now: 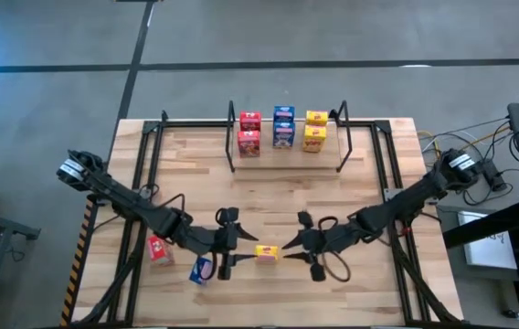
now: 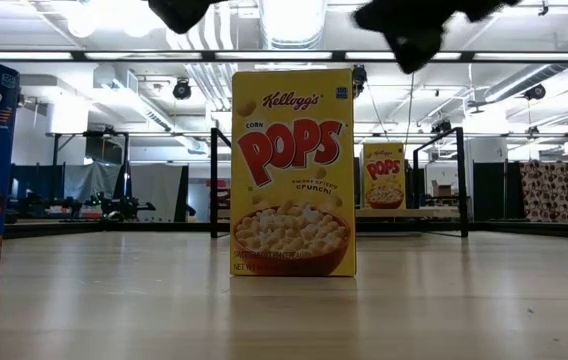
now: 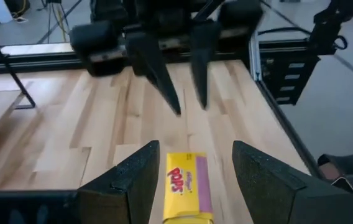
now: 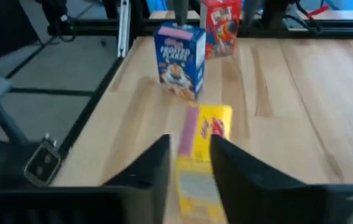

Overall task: Stack cereal on shelf
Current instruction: Put the yellow cereal box on the shelf aligned with the other yellow cereal boxes

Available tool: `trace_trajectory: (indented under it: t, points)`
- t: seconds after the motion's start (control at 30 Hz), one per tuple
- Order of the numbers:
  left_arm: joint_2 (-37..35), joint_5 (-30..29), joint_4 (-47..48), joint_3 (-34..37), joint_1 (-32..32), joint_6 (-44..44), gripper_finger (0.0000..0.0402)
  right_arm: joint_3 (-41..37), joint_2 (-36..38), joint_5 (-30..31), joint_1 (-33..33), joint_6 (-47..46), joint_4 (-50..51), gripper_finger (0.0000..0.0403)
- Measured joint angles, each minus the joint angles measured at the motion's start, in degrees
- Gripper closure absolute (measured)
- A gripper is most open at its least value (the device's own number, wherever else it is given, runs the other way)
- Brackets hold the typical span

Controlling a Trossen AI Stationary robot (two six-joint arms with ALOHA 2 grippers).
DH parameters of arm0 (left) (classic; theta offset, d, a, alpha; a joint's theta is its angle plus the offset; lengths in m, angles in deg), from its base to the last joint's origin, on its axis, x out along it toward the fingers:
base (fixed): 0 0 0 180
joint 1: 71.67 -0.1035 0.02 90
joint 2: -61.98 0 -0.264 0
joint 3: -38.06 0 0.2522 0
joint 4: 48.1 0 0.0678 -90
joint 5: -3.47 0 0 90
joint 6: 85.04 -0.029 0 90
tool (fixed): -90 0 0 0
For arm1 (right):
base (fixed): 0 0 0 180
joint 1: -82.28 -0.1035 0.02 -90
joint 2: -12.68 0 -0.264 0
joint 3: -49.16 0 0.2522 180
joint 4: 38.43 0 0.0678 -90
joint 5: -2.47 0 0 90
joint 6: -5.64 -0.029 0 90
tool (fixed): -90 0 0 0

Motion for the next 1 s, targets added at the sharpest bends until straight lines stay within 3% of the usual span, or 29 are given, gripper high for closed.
trace_trajectory:
  t: [0.17,0.3,0.43,0.7,1.0]
  points:
    - [-0.2,-1.2,-0.2,0.1,1.2,0.3,0.0216,6.7,-6.4,0.9,0.0,-0.7,3.4,0.0205]
    - [-0.4,-2.4,-0.4,0.2,1.7,0.1,0.0216,14.3,-10.8,3.6,0.0,1.1,12.9,0.0141]
    - [-0.6,-2.7,-0.5,0.1,1.8,-0.3,0.0216,22.4,-14.7,6.6,0.3,-2.5,25.1,0.0104]
    - [-0.7,-2.8,-0.5,0.1,1.8,-1.0,0.0216,30.2,-19.4,6.5,0.5,-4.9,36.2,0.0111]
    - [-0.7,-2.8,-0.8,0.1,1.9,-1.1,0.0216,28.8,-20.0,6.6,1.2,-6.6,36.5,0.0174]
